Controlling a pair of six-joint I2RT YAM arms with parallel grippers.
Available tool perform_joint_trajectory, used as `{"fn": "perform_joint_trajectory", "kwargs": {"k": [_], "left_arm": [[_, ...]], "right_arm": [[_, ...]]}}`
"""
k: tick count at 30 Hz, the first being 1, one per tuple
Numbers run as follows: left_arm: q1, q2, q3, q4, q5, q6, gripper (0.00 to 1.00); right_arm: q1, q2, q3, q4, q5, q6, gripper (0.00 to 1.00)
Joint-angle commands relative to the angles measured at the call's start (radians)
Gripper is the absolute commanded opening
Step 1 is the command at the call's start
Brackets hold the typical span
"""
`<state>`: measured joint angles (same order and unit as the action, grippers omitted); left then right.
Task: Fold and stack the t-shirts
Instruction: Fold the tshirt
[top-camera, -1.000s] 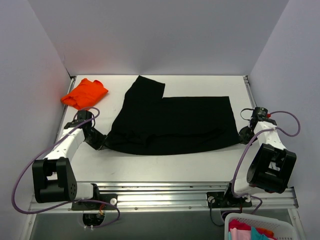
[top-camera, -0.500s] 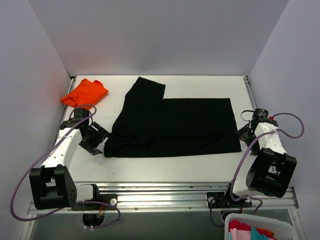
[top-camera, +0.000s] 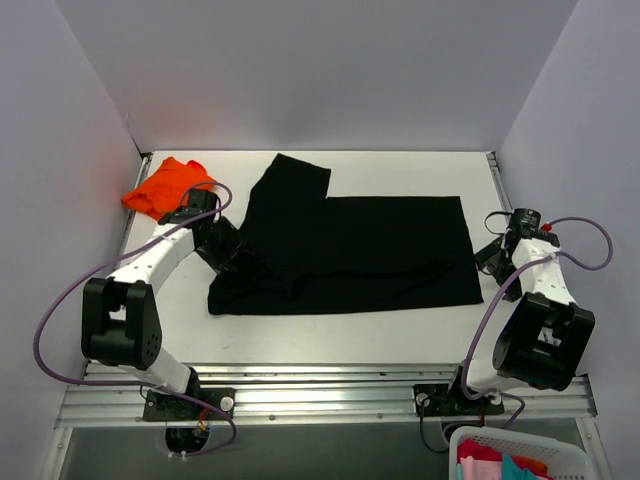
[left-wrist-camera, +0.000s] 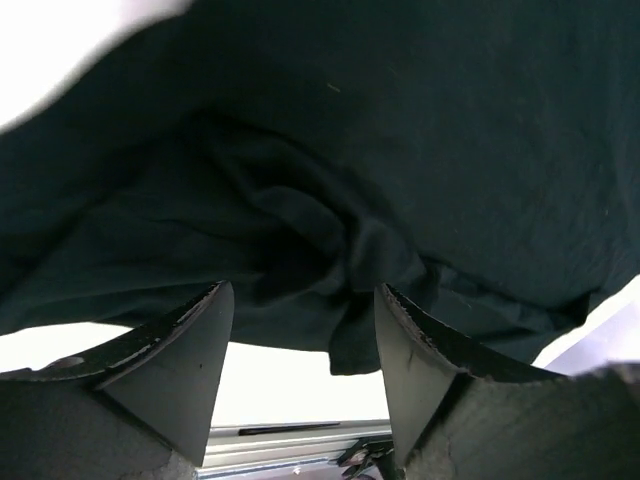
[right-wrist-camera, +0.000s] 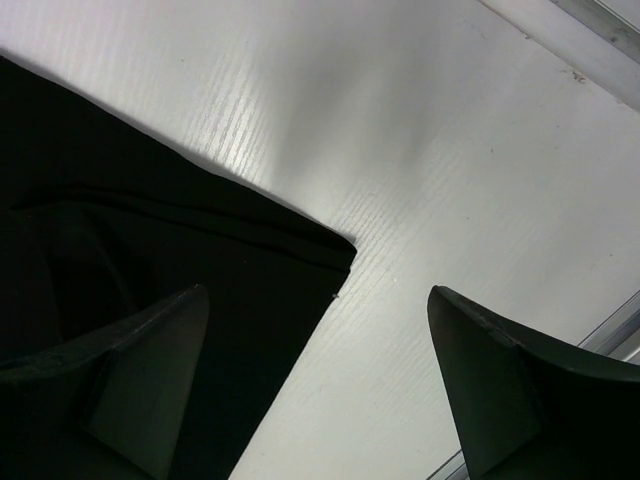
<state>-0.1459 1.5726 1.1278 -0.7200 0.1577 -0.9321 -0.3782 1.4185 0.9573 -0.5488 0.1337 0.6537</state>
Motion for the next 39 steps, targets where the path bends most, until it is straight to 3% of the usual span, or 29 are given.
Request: {"fn": "perform_joint_trajectory", "kwargs": {"k": [1, 31, 37, 39], "left_arm": [[-0.037, 0.004, 0.01, 0.091, -0.001, -0.025, 0.66], [-0.113, -0.014, -0.18, 0.286, 0.043, 0.09, 0.6], [-0.116, -0.014, -0.181, 0.287, 0.04, 0.095, 0.48], [-0.116, -0.01, -0.177, 0.286, 0.039, 0.095, 0.4]], "right_arm": [[0.004, 0.016, 0.043, -0.022, 0.0, 0.009, 0.87], [-0.036, 0.042, -0.003, 0.039, -0.068, 0.015, 0.86], [-0.044, 0.046, -0.012, 0.046, -0.066, 0.011, 0.85], [-0.044, 0.046, -0.019, 0.047, -0.068, 0.009, 0.85]]}}
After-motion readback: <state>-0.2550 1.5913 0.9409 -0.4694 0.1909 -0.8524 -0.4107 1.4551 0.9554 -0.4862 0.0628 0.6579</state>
